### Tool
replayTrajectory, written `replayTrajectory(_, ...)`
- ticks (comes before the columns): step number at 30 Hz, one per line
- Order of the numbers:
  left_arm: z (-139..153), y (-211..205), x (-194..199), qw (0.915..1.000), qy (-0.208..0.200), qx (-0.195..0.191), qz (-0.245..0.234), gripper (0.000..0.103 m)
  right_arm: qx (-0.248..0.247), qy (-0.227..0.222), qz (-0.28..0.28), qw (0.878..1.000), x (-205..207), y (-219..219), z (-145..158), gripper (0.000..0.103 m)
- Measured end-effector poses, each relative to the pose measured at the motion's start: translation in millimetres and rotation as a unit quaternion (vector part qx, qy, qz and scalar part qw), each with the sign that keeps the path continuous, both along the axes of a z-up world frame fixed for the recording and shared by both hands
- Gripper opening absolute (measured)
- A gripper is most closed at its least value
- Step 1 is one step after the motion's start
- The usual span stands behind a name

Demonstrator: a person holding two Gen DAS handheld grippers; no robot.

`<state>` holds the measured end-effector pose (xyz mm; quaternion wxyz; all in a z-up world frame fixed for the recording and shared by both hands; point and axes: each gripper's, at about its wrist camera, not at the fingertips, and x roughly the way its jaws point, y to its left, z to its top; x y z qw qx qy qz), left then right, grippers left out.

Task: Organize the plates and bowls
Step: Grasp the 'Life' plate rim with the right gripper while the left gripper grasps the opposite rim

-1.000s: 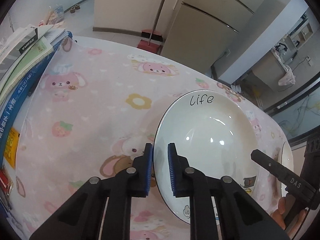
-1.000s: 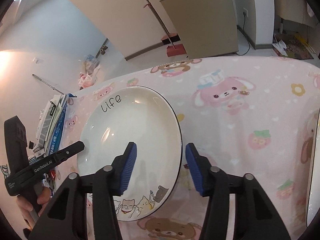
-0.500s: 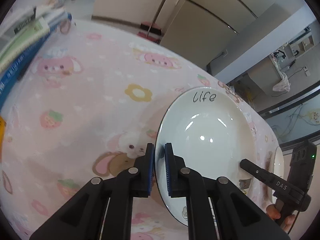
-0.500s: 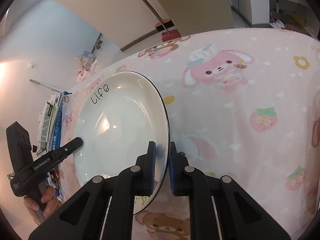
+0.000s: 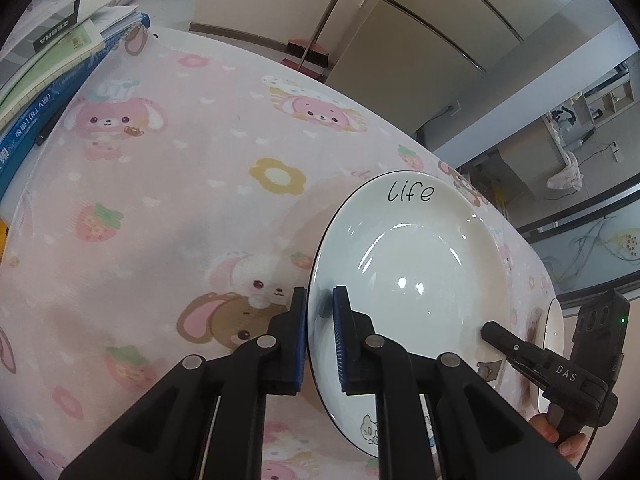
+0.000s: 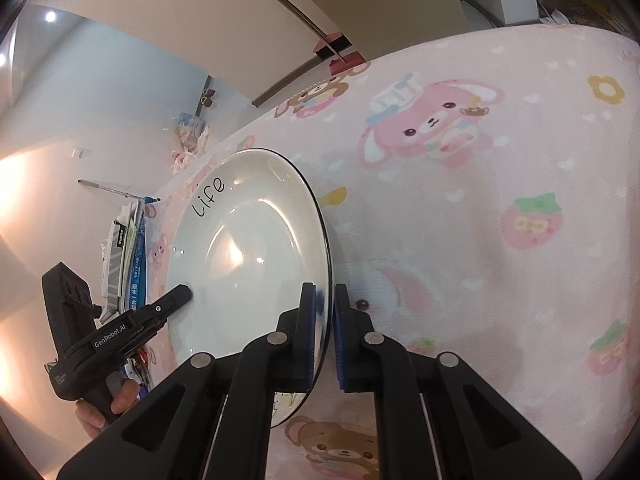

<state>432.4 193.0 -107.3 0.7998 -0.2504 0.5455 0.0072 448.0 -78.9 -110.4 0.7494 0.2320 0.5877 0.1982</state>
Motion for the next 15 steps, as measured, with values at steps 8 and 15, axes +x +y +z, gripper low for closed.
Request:
replayTrajectory(8, 29, -3, -6, 0.9993, -0.033, 0.015, -0.003, 0.011, -0.012, -0.030, 0.001, 0.999, -7, -2, 26, 0.008)
replayTrajectory(15, 53, -8, -15, 0.9983, -0.057, 0.004, -0.009, 0.011, -0.004, -0.067, 0.000, 0.998, -14, -9, 58, 0.010)
